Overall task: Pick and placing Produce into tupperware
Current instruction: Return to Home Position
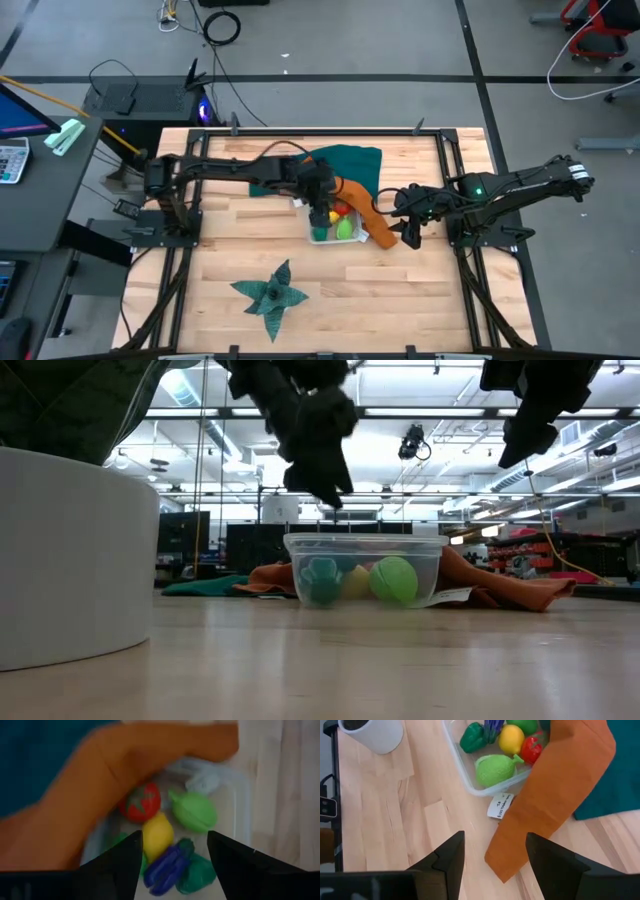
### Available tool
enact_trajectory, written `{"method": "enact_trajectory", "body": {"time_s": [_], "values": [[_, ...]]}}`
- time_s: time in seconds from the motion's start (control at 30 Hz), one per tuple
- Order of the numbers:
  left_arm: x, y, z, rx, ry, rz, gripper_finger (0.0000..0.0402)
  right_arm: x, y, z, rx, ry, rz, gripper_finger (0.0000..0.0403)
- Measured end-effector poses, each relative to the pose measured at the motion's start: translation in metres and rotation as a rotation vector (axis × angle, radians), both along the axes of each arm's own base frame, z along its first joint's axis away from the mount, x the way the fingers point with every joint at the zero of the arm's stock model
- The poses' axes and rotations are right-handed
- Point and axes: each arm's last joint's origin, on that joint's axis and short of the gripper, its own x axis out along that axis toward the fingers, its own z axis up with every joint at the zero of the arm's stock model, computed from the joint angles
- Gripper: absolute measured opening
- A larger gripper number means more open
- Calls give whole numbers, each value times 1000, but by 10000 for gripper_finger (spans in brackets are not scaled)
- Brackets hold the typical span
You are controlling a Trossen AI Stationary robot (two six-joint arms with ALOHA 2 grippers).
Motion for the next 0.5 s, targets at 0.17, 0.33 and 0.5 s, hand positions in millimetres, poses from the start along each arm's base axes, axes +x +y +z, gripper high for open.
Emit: {"method": "enact_trajectory", "body": {"time_s": [0.17,0.33,0.5], "values": [[-15,4,38,63,-114,33,208,-8,-1,5,3,-16,0,174],[-32,7,71,109,-219,78,192,-31,-6,20,26,-114,-20,172],[-46,9,90,155,-261,126,188,-64,-12,38,42,-273,-77,163]]}}
